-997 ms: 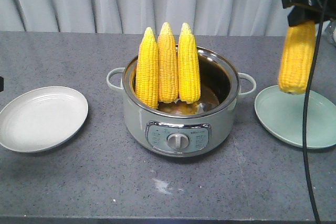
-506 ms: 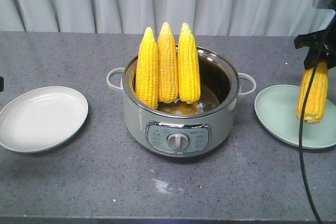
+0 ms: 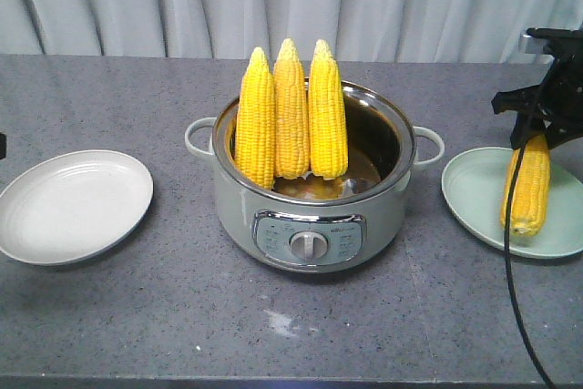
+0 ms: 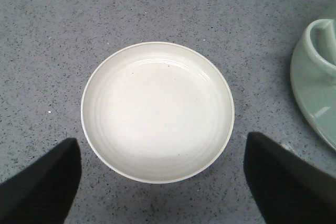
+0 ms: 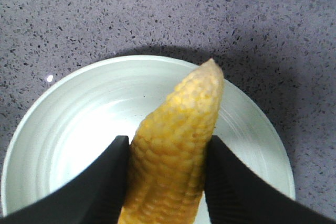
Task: Distribute corn equally
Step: 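Lower the cob onto the pale green plate and open the right gripper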
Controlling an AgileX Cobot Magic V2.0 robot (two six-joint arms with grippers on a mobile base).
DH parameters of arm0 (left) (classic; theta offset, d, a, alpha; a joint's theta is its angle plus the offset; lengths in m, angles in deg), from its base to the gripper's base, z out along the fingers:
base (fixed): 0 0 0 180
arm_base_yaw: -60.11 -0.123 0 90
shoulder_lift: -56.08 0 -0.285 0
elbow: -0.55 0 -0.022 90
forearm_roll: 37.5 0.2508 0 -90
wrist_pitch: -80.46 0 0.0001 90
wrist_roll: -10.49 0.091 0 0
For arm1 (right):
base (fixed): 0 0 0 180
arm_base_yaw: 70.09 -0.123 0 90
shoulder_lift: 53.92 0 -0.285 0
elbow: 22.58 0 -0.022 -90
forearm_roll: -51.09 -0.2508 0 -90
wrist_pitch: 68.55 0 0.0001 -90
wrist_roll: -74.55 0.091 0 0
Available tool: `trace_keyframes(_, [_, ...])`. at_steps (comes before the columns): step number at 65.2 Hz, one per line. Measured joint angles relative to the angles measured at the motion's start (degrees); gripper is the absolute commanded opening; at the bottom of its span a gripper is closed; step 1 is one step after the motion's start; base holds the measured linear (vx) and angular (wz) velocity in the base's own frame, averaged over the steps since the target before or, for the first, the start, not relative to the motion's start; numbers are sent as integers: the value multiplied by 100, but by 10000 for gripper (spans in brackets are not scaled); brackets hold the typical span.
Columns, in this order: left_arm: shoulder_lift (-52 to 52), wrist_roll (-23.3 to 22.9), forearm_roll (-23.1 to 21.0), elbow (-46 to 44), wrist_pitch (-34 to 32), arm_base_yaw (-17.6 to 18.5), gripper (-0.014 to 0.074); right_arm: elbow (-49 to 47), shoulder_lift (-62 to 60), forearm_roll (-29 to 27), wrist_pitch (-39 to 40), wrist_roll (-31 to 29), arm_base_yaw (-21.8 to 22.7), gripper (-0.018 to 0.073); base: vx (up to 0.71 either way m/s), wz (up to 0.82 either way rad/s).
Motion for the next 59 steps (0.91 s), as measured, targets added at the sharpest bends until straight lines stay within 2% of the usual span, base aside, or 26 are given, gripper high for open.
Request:
trace_keyframes(13, [0,0,0,0,0,0,593,0,60,-17,19,27,0,218,0,0])
trace_keyframes(36, [0,0,0,0,0,0,593,0,71,-57,19,93,0,555,0,0])
trace_keyframes(43, [0,0,0,0,0,0,593,0,71,-114,23,104,2,594,0,0])
trace_keyframes(59, [0,0,0,0,0,0,593,0,50,-201,23,116,2,594,0,0])
